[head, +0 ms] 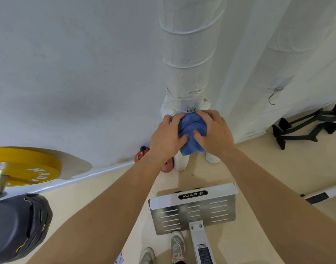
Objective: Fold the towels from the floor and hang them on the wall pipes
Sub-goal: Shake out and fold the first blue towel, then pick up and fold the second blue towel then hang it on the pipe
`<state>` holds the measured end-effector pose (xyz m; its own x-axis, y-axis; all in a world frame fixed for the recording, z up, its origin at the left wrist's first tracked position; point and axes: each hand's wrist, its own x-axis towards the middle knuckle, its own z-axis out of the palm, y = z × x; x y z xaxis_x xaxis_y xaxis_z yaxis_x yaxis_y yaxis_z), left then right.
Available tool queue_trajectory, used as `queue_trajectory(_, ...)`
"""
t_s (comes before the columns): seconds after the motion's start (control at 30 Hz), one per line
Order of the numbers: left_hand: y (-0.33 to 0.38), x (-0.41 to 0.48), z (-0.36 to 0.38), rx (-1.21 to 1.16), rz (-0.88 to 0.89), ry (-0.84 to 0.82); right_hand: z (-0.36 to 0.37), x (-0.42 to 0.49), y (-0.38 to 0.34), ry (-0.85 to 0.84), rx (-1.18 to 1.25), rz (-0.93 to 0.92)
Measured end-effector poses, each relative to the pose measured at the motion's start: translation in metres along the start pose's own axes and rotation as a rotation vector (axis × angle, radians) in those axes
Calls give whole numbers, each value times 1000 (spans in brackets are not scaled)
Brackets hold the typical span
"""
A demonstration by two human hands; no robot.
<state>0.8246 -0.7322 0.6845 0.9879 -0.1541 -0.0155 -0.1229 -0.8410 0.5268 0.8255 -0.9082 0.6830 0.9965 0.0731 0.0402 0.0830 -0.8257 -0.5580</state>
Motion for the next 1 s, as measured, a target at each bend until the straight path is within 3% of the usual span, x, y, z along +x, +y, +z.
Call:
queue_trajectory(0.27, 7, -15, -50, 115, -79, -30, -44, -12, -44, -41, -133, 34)
queue_trajectory(0.4, -7, -48, -78, 147, -168, -86, -34, -31, -89, -151, -210, -33)
queue_trajectory(0.67, -108, -190, -144, 98, -540, -38, 47, -78, -217, -498, -310, -316)
queue_trajectory(1.0, -228, -474, -202, -8, -1055, 95, 185, -226, -436, -834, -450, -854)
